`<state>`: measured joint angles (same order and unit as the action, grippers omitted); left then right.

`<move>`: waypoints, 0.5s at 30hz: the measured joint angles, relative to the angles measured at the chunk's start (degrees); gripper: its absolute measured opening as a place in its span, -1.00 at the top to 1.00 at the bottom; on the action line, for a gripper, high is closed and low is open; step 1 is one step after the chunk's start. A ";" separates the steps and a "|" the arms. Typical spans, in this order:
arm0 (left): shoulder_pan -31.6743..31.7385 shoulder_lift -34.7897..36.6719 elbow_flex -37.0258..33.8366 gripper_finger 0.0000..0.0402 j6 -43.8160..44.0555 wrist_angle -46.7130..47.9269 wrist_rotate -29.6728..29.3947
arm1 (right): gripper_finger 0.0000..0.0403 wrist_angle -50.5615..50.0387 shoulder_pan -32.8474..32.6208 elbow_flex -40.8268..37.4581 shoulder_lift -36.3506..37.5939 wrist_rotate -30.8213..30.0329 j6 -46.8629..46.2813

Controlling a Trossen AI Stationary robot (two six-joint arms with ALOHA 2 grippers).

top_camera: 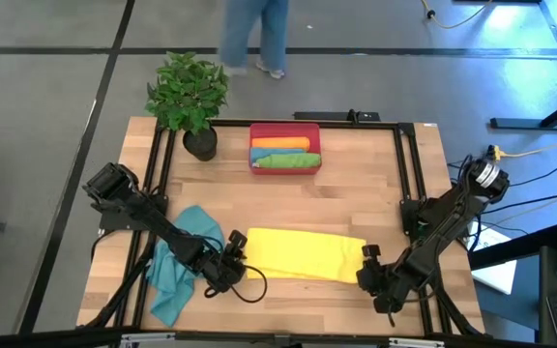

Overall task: Roll microfiber towels into tight, uniform cylinder then place into a basket
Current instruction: Fold the yellow towel

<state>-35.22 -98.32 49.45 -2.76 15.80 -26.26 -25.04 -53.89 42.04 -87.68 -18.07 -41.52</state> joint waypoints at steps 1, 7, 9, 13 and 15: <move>0.00 0.00 0.00 0.50 0.00 -0.05 0.02 | 0.22 0.02 0.00 0.00 -0.46 0.01 0.01; 0.04 0.00 0.00 0.66 -0.64 -0.10 -0.22 | 0.37 -0.02 0.02 0.00 -1.55 -0.01 0.03; 0.24 0.00 0.00 0.77 -0.66 -0.08 -0.20 | 0.52 -0.02 0.02 0.00 -1.55 0.00 -0.05; 0.49 0.00 0.00 0.97 -1.74 -0.10 -0.24 | 0.89 -0.07 0.04 0.02 -1.53 1.34 -0.54; 0.50 0.00 0.00 0.97 -2.54 -0.08 -0.26 | 0.95 -0.27 0.02 0.02 -1.37 1.97 -0.88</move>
<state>-34.72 -98.32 49.45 -5.30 15.72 -26.52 -25.31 -53.87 42.07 -89.05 -16.10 -42.40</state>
